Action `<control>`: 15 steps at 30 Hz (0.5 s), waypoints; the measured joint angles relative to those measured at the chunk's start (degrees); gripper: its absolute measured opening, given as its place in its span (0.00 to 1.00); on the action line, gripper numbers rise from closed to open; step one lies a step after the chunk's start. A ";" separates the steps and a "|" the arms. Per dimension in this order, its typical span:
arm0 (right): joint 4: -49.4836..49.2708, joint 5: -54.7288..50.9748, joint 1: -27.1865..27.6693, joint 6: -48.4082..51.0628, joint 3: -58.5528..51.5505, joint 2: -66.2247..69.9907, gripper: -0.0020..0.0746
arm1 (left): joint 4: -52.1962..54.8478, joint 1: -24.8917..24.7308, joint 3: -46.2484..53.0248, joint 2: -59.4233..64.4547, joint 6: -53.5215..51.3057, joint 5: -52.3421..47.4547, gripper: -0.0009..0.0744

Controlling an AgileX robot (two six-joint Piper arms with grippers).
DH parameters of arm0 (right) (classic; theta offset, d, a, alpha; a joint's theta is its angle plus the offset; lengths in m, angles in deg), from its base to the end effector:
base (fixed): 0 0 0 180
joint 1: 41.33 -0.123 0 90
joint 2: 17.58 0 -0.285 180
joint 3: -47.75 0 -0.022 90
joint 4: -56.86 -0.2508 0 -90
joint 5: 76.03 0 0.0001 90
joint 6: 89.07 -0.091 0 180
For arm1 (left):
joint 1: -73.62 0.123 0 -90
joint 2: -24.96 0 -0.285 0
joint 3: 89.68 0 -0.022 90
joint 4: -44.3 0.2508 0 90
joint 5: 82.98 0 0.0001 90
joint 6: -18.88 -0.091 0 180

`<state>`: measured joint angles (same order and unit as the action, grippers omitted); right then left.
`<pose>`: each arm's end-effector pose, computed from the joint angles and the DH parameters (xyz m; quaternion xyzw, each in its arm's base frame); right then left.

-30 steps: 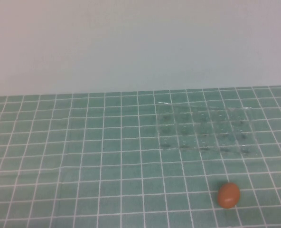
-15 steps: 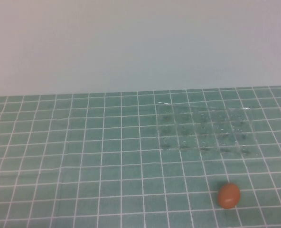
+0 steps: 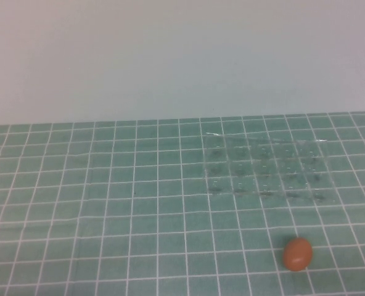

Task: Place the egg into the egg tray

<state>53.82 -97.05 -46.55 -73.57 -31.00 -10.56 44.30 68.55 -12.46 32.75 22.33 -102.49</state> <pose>0.0523 0.0065 0.1719 -0.1303 0.7920 -0.0311 0.5957 0.0534 -0.0047 0.1824 0.0112 0.7907 -0.0455 0.6104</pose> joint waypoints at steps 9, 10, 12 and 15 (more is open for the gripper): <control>-1.38 11.99 0.00 -0.25 -0.09 0.00 0.03 | 0.00 0.00 0.00 0.00 0.00 0.00 0.01; -2.36 13.73 0.00 -0.62 -0.09 0.00 0.03 | 0.00 0.00 0.00 0.00 0.00 0.00 0.01; -3.68 17.15 0.00 -0.77 -0.09 0.00 0.03 | 0.00 0.00 0.00 0.00 0.00 0.00 0.01; -4.31 24.08 0.00 -1.12 -0.09 0.00 0.03 | 0.00 0.00 0.00 0.00 0.00 0.00 0.01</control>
<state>49.52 -72.97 -46.55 -74.70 -31.09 -10.56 44.30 68.55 -12.46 32.75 22.33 -102.49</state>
